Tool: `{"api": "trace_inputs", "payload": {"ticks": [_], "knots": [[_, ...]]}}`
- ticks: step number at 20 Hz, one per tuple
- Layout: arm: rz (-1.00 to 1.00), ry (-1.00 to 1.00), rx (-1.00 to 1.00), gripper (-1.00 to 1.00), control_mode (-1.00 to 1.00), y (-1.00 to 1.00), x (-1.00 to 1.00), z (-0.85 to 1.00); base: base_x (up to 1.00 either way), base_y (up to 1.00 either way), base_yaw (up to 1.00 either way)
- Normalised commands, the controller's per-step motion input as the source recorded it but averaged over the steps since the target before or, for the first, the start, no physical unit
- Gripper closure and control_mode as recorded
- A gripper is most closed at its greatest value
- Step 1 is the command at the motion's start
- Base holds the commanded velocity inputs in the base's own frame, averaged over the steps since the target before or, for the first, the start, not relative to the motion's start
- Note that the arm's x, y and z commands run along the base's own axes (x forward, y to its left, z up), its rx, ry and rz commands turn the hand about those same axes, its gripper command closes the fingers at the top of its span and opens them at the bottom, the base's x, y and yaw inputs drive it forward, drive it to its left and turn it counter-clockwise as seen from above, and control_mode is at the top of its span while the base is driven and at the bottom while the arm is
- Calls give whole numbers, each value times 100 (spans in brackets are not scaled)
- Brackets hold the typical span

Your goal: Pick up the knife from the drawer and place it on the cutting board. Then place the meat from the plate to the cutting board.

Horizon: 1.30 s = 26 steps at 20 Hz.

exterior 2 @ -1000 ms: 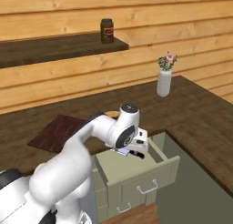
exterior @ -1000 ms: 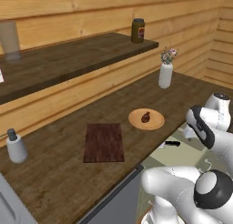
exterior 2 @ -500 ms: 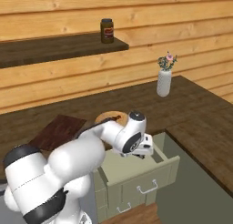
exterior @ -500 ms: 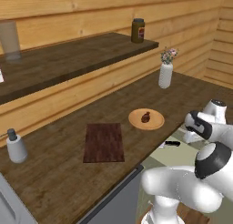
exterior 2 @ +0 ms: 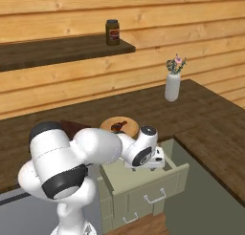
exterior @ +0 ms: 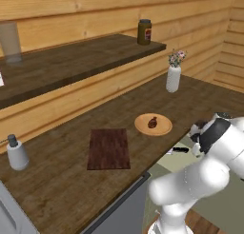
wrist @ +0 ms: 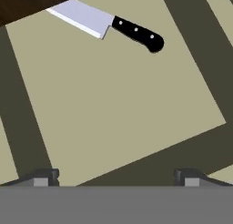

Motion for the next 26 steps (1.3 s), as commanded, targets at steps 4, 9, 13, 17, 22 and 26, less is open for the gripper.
{"api": "trace_inputs", "payload": {"ticks": [4,9,13,17,22,26], "knots": [[8,9,0,-100,-100,-16,28,-47,0,0,0],[9,9,0,-100,-100,-31,17,-48,0,0,0],[8,8,0,-100,-100,-77,-6,-52,0,0,0],[5,8,1,-100,-100,-98,-50,-42,0,0,0],[2,1,16,-100,-100,-100,-99,-5,0,0,0],[5,0,24,-100,-100,-100,-100,6,0,0,0]]}}
